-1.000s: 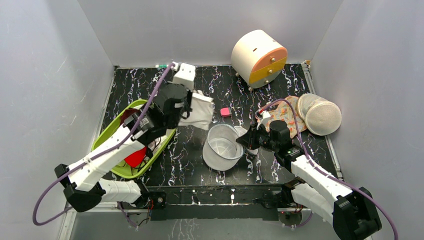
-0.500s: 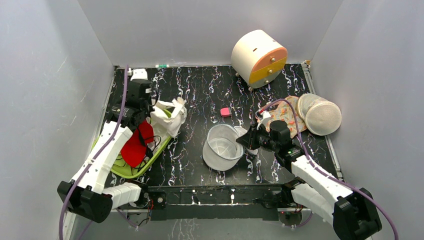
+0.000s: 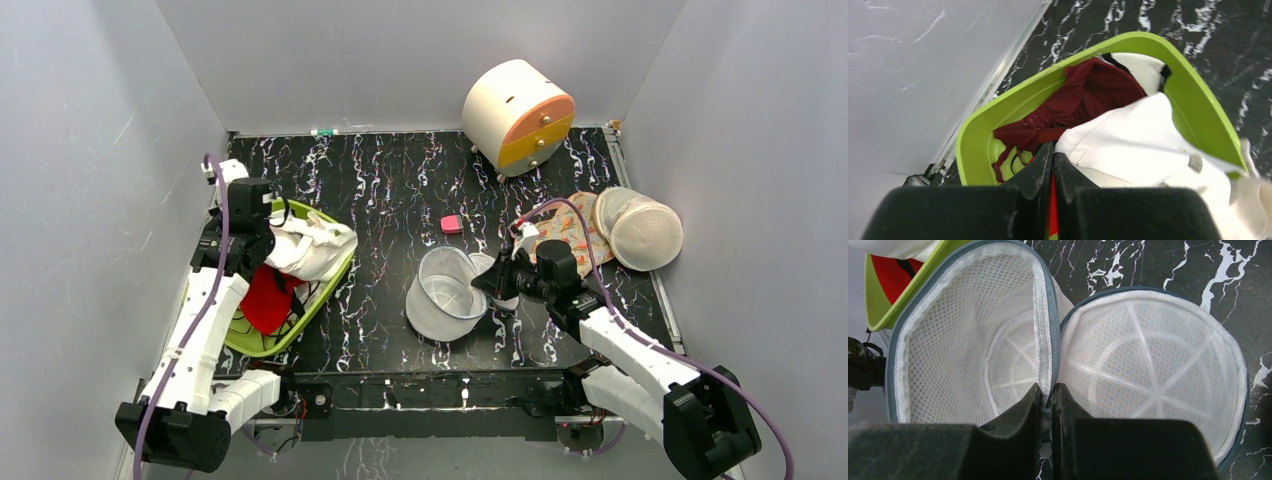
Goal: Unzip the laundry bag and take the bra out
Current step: Place the bra in the bin.
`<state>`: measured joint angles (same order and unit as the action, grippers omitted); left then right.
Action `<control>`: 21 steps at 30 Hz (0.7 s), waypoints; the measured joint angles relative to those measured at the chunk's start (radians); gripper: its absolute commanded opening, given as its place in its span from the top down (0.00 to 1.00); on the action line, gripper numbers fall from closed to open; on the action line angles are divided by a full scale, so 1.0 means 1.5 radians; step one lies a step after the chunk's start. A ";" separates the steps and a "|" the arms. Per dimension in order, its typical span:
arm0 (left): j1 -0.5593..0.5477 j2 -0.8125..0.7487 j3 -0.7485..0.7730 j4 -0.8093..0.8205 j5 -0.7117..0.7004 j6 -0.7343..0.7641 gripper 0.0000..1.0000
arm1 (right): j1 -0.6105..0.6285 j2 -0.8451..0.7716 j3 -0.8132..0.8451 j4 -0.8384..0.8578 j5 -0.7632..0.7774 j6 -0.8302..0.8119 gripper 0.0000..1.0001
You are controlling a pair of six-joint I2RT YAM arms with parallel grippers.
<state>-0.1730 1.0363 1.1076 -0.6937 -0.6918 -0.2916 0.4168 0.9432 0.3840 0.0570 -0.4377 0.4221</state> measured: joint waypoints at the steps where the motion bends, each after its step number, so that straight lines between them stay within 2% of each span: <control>1: 0.011 -0.004 -0.007 0.007 -0.005 0.002 1.00 | 0.000 0.001 0.000 0.000 0.000 0.000 1.00; 11: 0.134 0.013 -0.021 0.052 -0.055 -0.021 1.00 | 0.000 0.000 0.000 -0.001 -0.002 -0.001 1.00; 21: 0.171 -0.026 -0.166 0.078 -0.054 -0.099 1.00 | 0.000 0.000 0.000 -0.001 -0.002 -0.001 1.00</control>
<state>0.0834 0.9977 0.8585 -0.5774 -0.7731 -0.4400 0.4171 0.9436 0.3840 0.0563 -0.4404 0.4202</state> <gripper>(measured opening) 0.007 0.081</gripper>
